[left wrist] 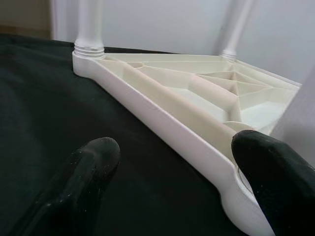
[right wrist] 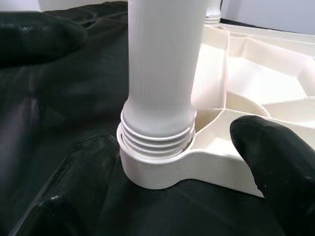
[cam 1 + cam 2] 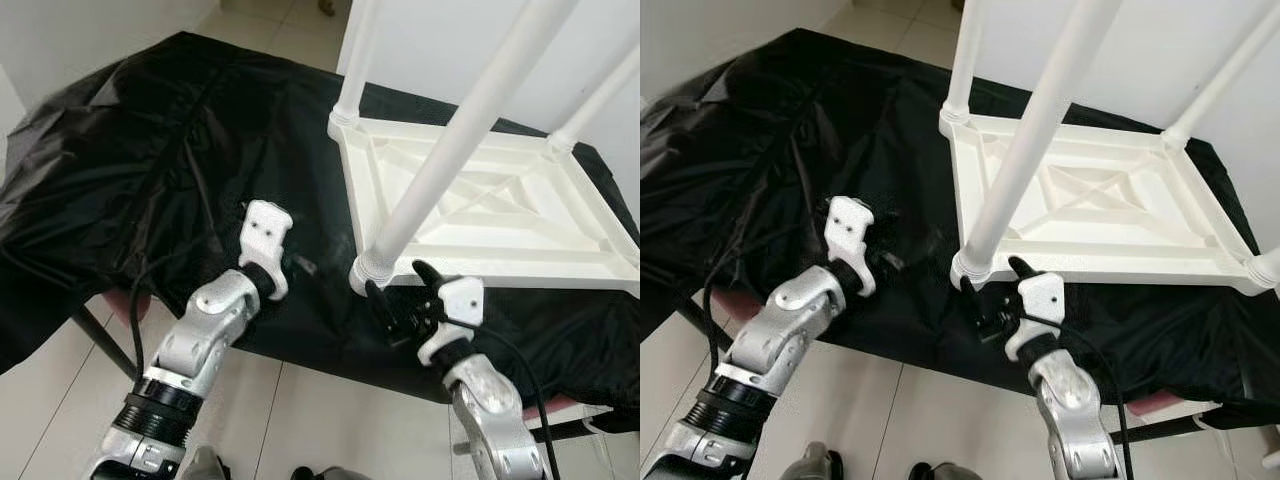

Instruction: Building children table

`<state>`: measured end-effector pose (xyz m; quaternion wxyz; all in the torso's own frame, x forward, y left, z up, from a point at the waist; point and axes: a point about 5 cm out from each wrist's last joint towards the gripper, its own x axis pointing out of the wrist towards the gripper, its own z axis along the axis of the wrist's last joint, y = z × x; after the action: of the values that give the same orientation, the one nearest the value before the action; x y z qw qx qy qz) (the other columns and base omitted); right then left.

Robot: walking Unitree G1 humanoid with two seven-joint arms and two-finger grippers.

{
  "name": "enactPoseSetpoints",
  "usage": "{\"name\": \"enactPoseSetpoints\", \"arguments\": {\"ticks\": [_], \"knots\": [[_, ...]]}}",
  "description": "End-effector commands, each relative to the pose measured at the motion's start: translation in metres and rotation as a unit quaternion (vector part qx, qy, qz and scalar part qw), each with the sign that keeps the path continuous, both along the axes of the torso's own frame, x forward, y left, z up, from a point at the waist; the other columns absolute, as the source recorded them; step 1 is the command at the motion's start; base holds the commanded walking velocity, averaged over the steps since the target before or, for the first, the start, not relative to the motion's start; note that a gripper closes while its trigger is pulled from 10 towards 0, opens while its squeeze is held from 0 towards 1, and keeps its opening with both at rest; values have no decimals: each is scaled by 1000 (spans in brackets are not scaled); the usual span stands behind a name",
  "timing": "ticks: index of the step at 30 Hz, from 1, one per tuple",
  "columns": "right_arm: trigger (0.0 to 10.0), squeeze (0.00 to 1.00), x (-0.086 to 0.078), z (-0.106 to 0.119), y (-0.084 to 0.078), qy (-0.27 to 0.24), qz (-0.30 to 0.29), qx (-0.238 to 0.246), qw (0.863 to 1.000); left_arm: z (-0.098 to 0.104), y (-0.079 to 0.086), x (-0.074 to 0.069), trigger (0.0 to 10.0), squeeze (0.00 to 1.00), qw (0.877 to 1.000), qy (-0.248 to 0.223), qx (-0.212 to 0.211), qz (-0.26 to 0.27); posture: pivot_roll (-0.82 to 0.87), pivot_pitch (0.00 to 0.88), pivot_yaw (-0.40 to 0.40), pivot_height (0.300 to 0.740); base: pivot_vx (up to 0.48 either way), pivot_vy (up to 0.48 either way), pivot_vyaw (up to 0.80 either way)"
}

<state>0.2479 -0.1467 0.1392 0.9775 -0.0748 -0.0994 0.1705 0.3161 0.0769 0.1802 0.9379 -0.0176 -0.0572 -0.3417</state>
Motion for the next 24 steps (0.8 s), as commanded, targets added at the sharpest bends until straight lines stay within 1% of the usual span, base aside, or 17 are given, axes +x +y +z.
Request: {"name": "enactPoseSetpoints", "arguments": {"ticks": [1, 2, 3, 5, 7, 11, 14, 17, 18, 24], "knots": [[10000, 0, -2, -1, -6, -1, -11, -2, 1000, -5, -4, 2, 10000, 0, 1000, 8, 5, 5, 46, 135, -101, 740, 0, 0, 0], [10000, 0, -3, -5, -8, 5, -20, -1, 1000, -4, -3, 7, 10000, 0, 1000, 9, 7, 17, 46, 135, -101, 740, 0, 0, 0], [10000, 0, -3, -5, -8, 5, -20, -1, 1000, -4, -3, 7, 10000, 0, 1000, 9, 7, 17, 46, 135, -101, 740, 0, 0, 0], [10000, 0, -2, -7, -11, 9, -32, 4, 999, -3, -6, 11, 10000, 0, 1000, 8, 7, 24, 45, 135, -93, 740, 0, 0, 0], [10000, 0, 0, -6, -9, 8, -35, 10, 999, -2, -10, 10, 10000, 0, 1000, 4, 8, 21, 45, 135, -94, 740, 0, 0, 0], [10000, 0, 0, -6, -8, 8, -34, 9, 999, -2, -10, 10, 10000, 0, 1000, 3, 5, 21, 45, 135, -94, 740, 0, 0, 0], [10000, 0, 1, -7, -13, 13, -52, 11, 999, 1, -10, 11, 10000, 0, 1000, -2, -2, 25, 46, 136, -99, 740, 0, 0, 0], [10000, 0, 6, -9, -28, 16, -123, 15, 992, 4, -10, 11, 10000, 0, 999, -7, -14, 30, 55, 140, -113, 740, 0, 0, 0], [10000, 0, 7, -9, -31, 17, -137, 19, 990, 4, -11, 10, 10000, 0, 999, -8, -17, 30, 55, 140, -113, 740, 0, 0, 0], [10000, 0, 12, -7, -34, 11, -166, 24, 986, 3, -13, 6, 10000, 0, 1000, -2, -25, 13, 57, 139, -115, 740, 0, 0, 0]]}}
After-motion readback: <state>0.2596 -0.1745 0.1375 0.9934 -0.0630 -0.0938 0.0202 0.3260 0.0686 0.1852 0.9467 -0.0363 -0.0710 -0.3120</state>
